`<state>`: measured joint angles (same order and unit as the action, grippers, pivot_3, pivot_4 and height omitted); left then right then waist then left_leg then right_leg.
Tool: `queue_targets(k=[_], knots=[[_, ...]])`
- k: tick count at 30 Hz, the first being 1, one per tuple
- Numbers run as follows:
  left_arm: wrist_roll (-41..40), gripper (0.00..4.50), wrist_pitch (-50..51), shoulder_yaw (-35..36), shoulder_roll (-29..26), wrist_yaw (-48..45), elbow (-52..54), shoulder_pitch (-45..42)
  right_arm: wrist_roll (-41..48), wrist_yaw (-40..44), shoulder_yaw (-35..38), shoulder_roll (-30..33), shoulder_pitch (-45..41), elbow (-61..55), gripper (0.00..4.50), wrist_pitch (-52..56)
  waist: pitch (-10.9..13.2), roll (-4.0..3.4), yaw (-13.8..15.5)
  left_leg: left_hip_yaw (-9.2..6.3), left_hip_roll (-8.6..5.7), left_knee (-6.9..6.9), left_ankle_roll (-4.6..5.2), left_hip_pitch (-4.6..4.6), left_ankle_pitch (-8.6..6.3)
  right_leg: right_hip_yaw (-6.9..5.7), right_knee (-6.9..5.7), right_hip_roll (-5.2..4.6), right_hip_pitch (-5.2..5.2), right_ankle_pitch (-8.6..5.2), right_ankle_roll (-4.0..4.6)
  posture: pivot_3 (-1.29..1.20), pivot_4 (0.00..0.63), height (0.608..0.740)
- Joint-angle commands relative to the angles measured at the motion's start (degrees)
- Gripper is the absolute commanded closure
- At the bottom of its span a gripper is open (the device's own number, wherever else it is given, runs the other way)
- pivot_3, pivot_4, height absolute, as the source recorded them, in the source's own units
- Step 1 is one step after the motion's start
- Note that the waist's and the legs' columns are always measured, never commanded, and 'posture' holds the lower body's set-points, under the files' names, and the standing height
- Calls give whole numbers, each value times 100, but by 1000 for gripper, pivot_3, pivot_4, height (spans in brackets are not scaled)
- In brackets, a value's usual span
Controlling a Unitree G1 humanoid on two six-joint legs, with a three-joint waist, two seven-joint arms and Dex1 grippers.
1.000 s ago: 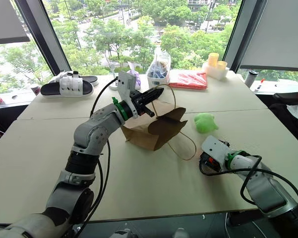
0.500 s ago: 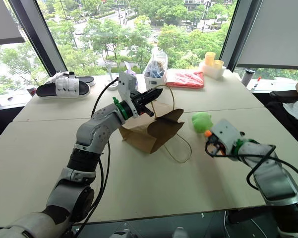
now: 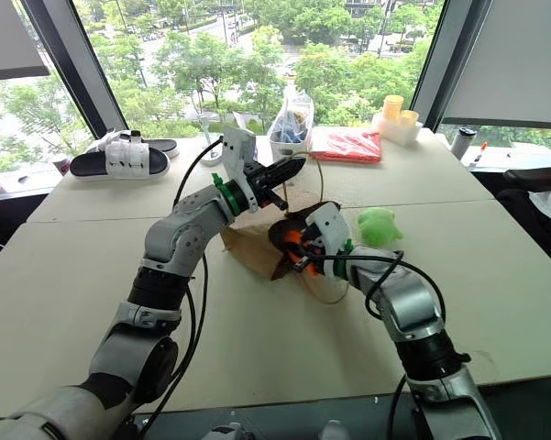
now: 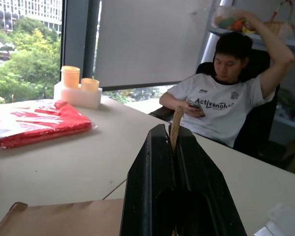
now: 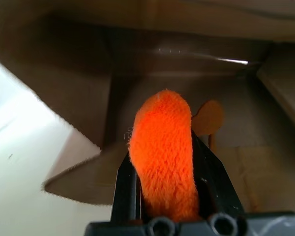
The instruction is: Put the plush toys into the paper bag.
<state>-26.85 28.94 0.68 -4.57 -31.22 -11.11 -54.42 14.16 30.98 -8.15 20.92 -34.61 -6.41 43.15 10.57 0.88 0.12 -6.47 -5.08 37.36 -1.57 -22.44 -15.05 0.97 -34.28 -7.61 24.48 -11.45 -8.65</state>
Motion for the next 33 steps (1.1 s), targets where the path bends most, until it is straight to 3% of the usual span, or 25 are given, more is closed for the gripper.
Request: queue_targets(k=[1,11,20,23,29,33], knots=[[-224,4500,230,149,-16,113,563,-78,-192,-98,-150,-351,-449,423,4469,-536,0,0,-72,0,1,-2,-1,1,1,0,-2,0,1,0,0,0,150,740],[-628,4500,1064,296,-117,585,1520,235,-510,-96,-217,-1007,-1244,1636,4469,-1541,-1,-2,-112,-11,1,-14,-7,1,3,3,-21,0,18,0,0,0,150,740],[-1517,4500,1834,1126,-62,1392,1676,-48,-421,-169,-121,-1210,-1384,1438,4469,-1540,-1,-2,-122,-14,1,-14,-8,1,4,6,-25,1,21,0,1,0,150,740],[-1908,4500,1921,1624,15,1870,1491,-329,-277,-155,-68,-1375,-1363,1345,3231,-1485,-1,-2,-125,-14,2,-15,-8,1,4,6,-27,0,24,0,1,0,150,740],[-2196,4500,1949,1907,-76,2177,1385,-406,-342,-123,-185,-1399,-1330,1080,151,-1360,-1,-2,-121,-13,1,-14,-10,1,4,6,-28,0,24,0,1,0,150,740],[-2292,4500,1964,1926,-123,2251,1391,-364,-225,3,-29,-958,-1165,207,62,-850,-1,-2,-87,-15,0,-13,-10,-1,5,6,-28,-1,24,0,1,0,150,740]])
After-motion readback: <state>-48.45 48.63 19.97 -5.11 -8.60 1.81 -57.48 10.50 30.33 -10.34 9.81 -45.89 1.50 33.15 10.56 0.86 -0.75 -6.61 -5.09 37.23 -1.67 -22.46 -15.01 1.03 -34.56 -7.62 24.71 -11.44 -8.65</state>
